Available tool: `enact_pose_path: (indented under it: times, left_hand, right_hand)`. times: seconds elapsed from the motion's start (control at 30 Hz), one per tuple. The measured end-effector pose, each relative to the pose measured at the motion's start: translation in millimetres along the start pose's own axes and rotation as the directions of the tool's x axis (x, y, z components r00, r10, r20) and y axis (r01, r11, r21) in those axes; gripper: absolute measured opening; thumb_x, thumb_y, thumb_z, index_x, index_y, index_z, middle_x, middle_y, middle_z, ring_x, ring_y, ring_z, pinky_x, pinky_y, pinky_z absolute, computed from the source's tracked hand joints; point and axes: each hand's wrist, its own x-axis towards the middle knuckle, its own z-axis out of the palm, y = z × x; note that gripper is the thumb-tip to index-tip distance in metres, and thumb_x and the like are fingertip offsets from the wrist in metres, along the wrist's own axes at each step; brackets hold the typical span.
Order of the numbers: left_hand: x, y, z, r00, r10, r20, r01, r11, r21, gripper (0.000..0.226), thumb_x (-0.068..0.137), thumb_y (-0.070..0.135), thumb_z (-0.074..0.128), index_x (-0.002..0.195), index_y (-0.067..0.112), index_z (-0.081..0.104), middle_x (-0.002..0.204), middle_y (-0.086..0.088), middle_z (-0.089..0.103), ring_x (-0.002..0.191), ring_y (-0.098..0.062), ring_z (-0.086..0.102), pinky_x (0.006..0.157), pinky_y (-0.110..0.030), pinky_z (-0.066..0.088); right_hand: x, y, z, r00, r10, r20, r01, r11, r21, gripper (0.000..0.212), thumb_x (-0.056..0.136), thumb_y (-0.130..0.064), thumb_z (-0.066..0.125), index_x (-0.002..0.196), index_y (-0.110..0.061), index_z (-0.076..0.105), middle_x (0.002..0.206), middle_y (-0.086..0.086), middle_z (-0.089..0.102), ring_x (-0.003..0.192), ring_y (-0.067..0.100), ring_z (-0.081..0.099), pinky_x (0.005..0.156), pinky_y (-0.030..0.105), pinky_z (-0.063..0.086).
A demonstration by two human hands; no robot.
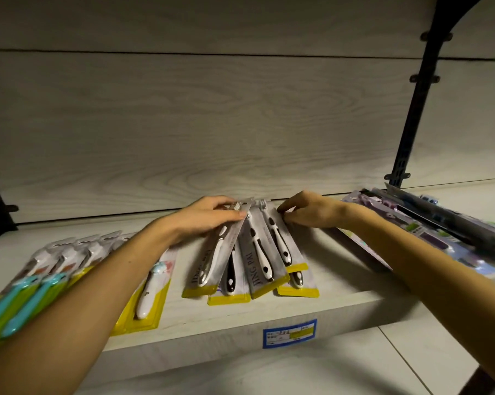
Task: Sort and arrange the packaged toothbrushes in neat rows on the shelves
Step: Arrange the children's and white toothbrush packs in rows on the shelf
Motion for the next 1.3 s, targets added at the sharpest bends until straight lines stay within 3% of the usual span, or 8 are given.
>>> enact_pose_path:
  times: [0.3,0.43,0.6,0.73,0.9,1.0,1.13,1.3]
  left_hand:
    - [13,-7,5,0.984,-0.017,-0.180,0.006,0.998,-0.061,0.044,0.087,0.027,0.076,0.126,0.012,0.062,0.115,-0.013,0.069,0.103,-0.026,0.068,0.099,-0.039,0.052]
    - [24,-10,10,0.966,-0.068,-0.248,0.038,0.991,-0.127,0.045,0.085,0.027,0.078,0.124,0.010,0.062,0.100,-0.005,0.070,0.084,-0.017,0.068,0.082,-0.031,0.056]
    - [30,-8,10,0.959,-0.201,-0.201,0.115,0.922,-0.370,0.035,0.087,0.024,0.076,0.112,0.007,0.057,0.089,-0.020,0.071,0.084,-0.039,0.073,0.083,-0.064,0.056]
    - [26,-1,-3,0.933,-0.136,-0.333,0.077,0.980,-0.184,0.065,0.078,0.044,0.073,0.131,0.012,0.051,0.072,-0.014,0.070,0.057,-0.025,0.070,0.041,-0.024,0.047]
    - [11,1,-29,0.949,-0.040,-0.312,0.070,0.994,0.087,0.050,0.077,0.044,0.078,0.122,0.030,0.064,0.070,0.001,0.068,0.042,-0.009,0.061,0.040,-0.024,0.048]
    - [5,5,-41,0.947,-0.053,-0.316,0.097,0.987,0.125,0.054,0.065,0.046,0.079,0.116,0.034,0.066,0.082,0.001,0.073,0.061,-0.016,0.070,0.049,-0.029,0.055]
    - [3,0,-52,0.940,-0.101,-0.325,0.150,0.980,0.129,0.040,0.076,0.025,0.082,0.114,0.023,0.069,0.098,-0.001,0.071,0.075,-0.010,0.065,0.066,-0.019,0.050]
    - [3,-5,-65,0.923,-0.132,-0.362,0.158,0.986,0.046,0.020,0.077,0.029,0.081,0.092,0.026,0.069,0.083,0.001,0.068,0.062,-0.009,0.060,0.055,-0.020,0.048]
  right_hand:
    - [-10,8,-25,1.000,-0.004,-0.025,0.005,1.000,0.009,0.030,0.095,-0.007,0.060,0.125,-0.006,0.064,0.112,0.008,0.067,0.091,0.021,0.067,0.083,0.026,0.055]
    - [-18,9,-48,0.997,0.082,0.011,-0.082,0.968,0.238,0.031,0.095,0.007,0.052,0.124,-0.003,0.061,0.100,0.026,0.069,0.083,0.032,0.073,0.080,0.054,0.060]
    - [-21,13,-69,0.993,0.073,-0.092,-0.035,0.934,0.355,0.027,0.096,-0.002,0.059,0.122,-0.004,0.066,0.088,0.010,0.069,0.068,0.017,0.070,0.062,0.033,0.063]
    - [-12,-8,-59,0.992,-0.013,-0.128,0.065,0.911,0.408,0.025,0.096,-0.009,0.061,0.120,-0.004,0.068,0.085,0.005,0.070,0.072,0.014,0.068,0.056,0.024,0.059]
    - [9,-56,-25,0.989,-0.107,-0.100,0.136,0.930,0.342,0.024,0.094,-0.013,0.064,0.117,-0.009,0.068,0.091,0.014,0.074,0.069,0.014,0.067,0.053,0.027,0.057]
    - [21,-77,-4,0.973,-0.185,-0.139,0.207,0.965,0.159,0.026,0.091,-0.016,0.066,0.115,-0.009,0.071,0.088,0.004,0.070,0.067,0.013,0.065,0.051,0.021,0.053]
    - [29,-84,12,0.963,-0.225,-0.152,0.219,0.974,-0.053,0.030,0.090,-0.026,0.066,0.117,-0.014,0.074,0.115,0.006,0.073,0.100,0.022,0.066,0.087,0.032,0.052]
    - [35,-82,24,0.960,-0.250,-0.129,0.239,0.967,-0.090,0.032,0.092,-0.032,0.065,0.120,-0.018,0.072,0.121,0.001,0.071,0.107,0.023,0.065,0.090,0.034,0.051]
